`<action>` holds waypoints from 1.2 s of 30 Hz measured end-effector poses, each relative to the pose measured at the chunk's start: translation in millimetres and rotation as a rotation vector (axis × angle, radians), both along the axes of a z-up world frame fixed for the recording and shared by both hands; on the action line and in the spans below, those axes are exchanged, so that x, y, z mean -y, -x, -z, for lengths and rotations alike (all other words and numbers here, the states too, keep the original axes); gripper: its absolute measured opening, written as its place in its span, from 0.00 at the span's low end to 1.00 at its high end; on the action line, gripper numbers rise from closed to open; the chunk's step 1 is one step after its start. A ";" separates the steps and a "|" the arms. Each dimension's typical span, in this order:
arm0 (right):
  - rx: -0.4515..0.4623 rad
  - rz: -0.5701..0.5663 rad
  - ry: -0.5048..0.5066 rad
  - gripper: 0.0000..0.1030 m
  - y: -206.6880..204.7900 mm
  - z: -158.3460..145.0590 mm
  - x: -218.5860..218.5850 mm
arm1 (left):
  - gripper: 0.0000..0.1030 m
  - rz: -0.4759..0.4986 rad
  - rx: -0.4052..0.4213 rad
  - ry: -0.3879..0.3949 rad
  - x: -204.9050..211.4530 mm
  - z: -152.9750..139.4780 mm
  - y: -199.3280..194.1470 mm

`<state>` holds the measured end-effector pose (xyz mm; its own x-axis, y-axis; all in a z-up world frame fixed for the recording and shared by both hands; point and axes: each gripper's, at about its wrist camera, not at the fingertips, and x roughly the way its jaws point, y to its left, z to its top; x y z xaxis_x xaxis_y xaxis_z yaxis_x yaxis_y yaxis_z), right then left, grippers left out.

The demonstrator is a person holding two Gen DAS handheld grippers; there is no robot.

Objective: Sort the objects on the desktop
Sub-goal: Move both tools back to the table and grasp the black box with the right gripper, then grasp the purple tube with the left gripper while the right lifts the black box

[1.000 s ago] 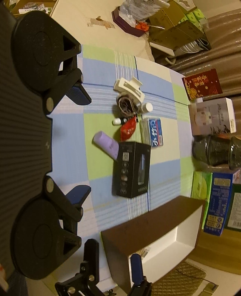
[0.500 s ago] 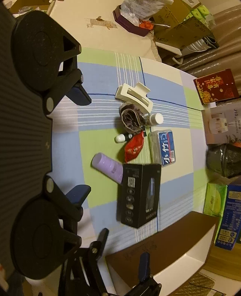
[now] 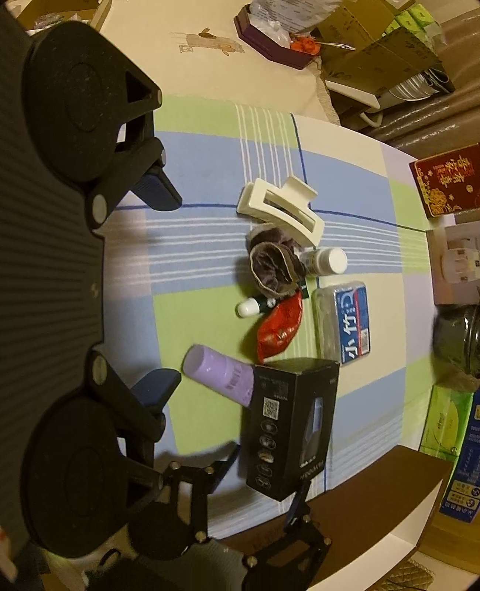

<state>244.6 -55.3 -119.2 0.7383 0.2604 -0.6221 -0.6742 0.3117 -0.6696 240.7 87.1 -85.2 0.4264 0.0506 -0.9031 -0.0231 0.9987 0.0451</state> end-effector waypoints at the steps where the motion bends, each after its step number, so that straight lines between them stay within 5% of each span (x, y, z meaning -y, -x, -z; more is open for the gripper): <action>1: 0.026 -0.006 0.013 0.54 0.1 4.0 -0.5 | 0.88 0.000 -0.002 0.000 -1.2 0.5 0.3; 5: 0.011 0.028 -0.025 0.52 -4.3 -1.7 2.8 | 0.88 0.001 -0.005 -0.001 -3.4 2.1 0.9; 14: -0.404 0.425 -0.406 0.51 -47.6 -71.9 45.6 | 0.82 0.101 0.014 0.000 14.9 6.4 -12.5; 21: -0.546 0.545 -0.488 0.39 -42.6 -91.0 60.0 | 0.67 0.258 0.033 -0.005 45.9 22.1 -36.2; 32: -0.553 0.571 -0.499 0.39 -34.5 -93.3 74.7 | 0.27 0.299 -0.004 -0.002 71.0 50.2 -58.0; 36: -0.554 0.562 -0.494 0.40 -36.5 -92.0 72.9 | 0.26 0.231 -0.038 0.042 66.3 48.1 -52.6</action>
